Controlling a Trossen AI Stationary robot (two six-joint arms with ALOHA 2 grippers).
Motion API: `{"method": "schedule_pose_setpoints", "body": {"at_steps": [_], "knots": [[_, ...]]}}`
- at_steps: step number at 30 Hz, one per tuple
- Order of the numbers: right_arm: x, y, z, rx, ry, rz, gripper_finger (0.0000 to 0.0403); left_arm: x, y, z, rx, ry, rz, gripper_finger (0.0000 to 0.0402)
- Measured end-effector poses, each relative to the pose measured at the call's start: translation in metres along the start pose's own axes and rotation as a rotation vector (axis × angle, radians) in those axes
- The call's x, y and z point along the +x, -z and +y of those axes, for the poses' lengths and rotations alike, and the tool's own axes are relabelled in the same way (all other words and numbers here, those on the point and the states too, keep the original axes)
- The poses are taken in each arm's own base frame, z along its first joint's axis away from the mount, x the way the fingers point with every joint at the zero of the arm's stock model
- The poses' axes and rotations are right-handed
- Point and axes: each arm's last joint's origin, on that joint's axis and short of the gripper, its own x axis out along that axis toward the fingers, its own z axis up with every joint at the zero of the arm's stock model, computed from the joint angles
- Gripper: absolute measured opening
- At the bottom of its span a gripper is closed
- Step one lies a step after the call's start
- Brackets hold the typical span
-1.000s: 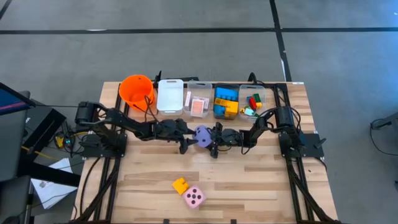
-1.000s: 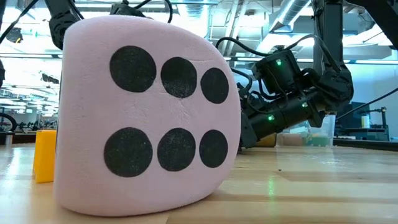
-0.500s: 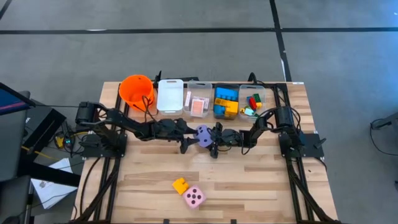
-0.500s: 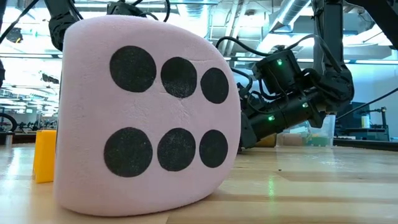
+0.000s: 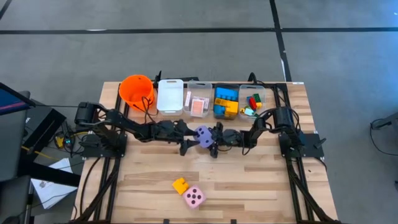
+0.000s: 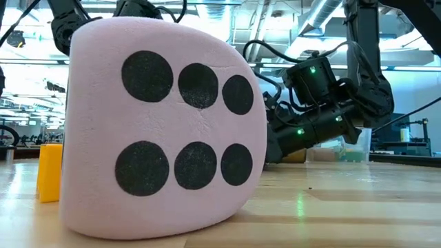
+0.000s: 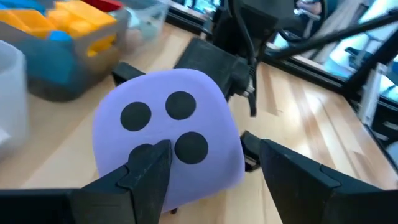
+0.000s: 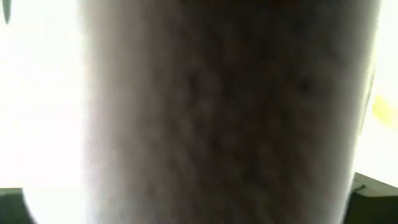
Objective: Pick & Place Toys
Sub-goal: Put the purple die into the white bin
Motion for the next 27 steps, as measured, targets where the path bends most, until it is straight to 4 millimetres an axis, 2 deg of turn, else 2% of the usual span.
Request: {"method": "schedule_pose_setpoints", "body": {"at_steps": [12, 27], "knots": [[-0.001, -0.014, 0.001, 0.041, -0.005, -0.139, 0.0301, 0.000, -0.004, 0.001, 0.004, -0.079, -0.053, 0.0237], [-0.005, -0.009, 0.015, -0.114, -0.020, -0.125, 0.0301, 0.000, -0.002, 0.000, 0.005, -0.047, -0.031, 0.0237]]}}
